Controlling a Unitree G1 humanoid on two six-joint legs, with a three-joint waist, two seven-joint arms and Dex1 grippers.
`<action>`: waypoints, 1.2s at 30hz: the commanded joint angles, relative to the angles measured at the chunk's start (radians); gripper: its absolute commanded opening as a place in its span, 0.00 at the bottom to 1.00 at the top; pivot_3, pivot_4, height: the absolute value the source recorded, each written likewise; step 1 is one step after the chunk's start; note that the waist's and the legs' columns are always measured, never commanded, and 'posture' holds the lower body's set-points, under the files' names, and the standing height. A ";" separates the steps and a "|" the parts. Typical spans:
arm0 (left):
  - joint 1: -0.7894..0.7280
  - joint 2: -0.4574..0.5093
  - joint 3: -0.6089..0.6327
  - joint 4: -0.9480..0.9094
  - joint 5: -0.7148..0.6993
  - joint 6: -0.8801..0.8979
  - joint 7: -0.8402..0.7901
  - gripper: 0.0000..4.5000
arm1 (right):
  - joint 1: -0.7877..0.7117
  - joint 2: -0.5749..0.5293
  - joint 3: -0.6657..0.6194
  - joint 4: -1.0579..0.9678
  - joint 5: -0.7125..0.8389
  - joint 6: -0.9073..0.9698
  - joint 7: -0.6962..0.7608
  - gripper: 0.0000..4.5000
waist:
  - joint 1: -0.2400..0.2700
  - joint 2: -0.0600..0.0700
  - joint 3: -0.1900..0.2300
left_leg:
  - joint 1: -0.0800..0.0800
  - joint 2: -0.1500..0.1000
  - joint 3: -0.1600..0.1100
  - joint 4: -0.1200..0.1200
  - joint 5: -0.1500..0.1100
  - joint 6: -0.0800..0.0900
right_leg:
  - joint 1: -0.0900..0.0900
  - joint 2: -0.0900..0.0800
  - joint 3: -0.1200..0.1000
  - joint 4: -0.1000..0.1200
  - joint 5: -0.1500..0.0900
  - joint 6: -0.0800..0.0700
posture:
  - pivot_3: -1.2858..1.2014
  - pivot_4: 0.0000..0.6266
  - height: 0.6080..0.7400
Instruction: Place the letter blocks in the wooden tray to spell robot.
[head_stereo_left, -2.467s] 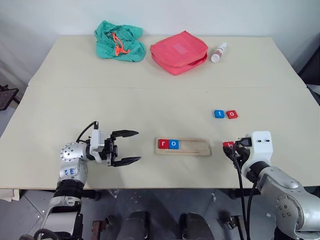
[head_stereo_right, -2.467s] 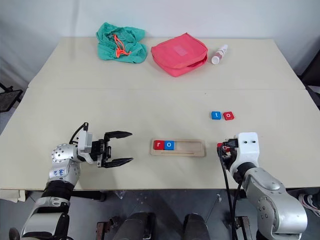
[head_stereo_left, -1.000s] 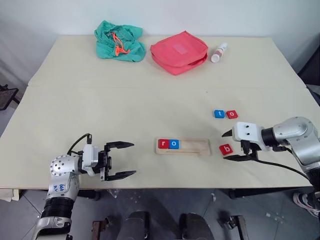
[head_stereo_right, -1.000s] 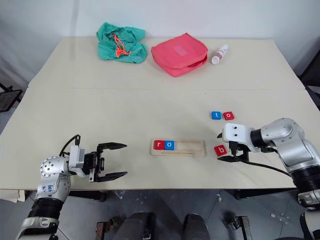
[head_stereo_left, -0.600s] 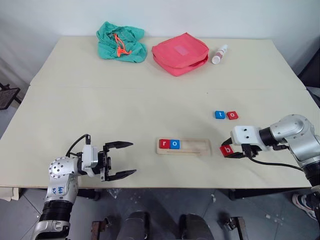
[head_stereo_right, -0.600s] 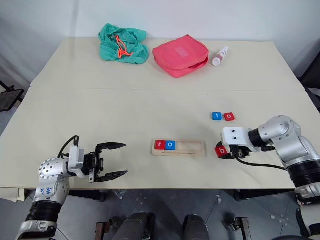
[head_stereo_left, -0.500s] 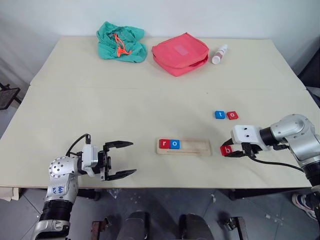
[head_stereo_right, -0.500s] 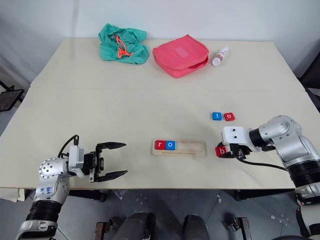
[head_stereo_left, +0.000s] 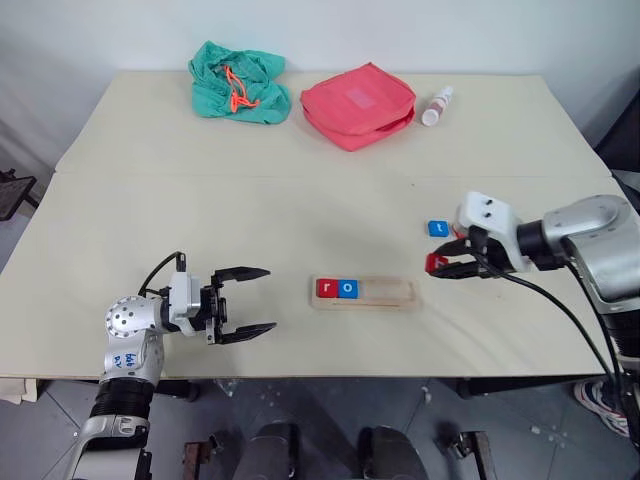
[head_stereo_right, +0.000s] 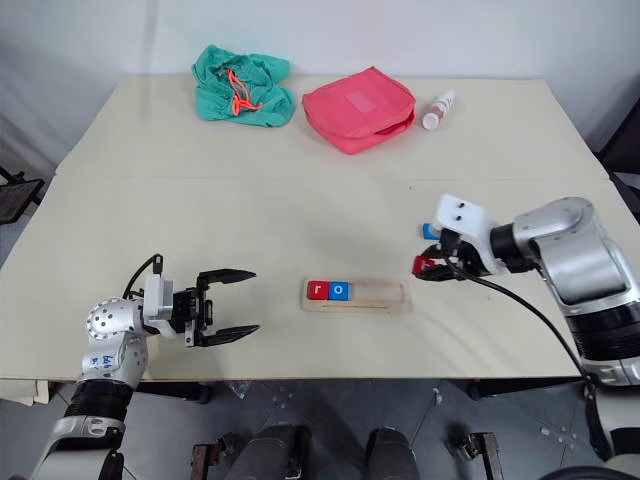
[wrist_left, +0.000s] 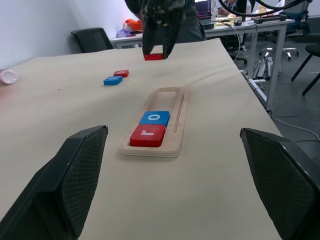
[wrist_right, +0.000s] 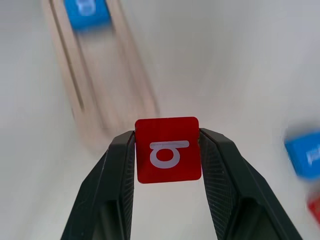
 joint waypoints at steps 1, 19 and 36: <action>-0.009 -0.003 0.003 -0.003 -0.008 -0.017 -0.016 1.00 | -0.011 0.048 0.041 -0.098 0.014 0.060 -0.048 0.33 | 0.000 0.000 0.000 | 0.000 0.000 0.000 0.000 0.000 0.000 | 0.000 0.000 0.000 0.001 0.000 0.000 | 0.52 0.24 1.00; 0.031 0.007 0.009 -0.050 -0.009 -0.024 -0.002 1.00 | -0.059 0.139 0.220 -0.112 -0.029 0.093 -0.119 0.33 | -0.002 0.000 0.000 | -0.004 -0.001 0.001 0.000 0.000 0.000 | -0.008 -0.001 0.002 0.006 0.000 0.000 | 0.52 0.24 1.00; 0.021 0.003 0.007 -0.037 -0.005 -0.030 0.009 1.00 | -0.067 0.157 0.230 -0.124 -0.029 0.095 -0.141 0.99 | -0.002 0.000 0.000 | -0.007 -0.001 0.001 0.001 0.000 0.000 | -0.011 -0.001 0.002 0.006 0.000 0.000 | 0.52 0.24 1.00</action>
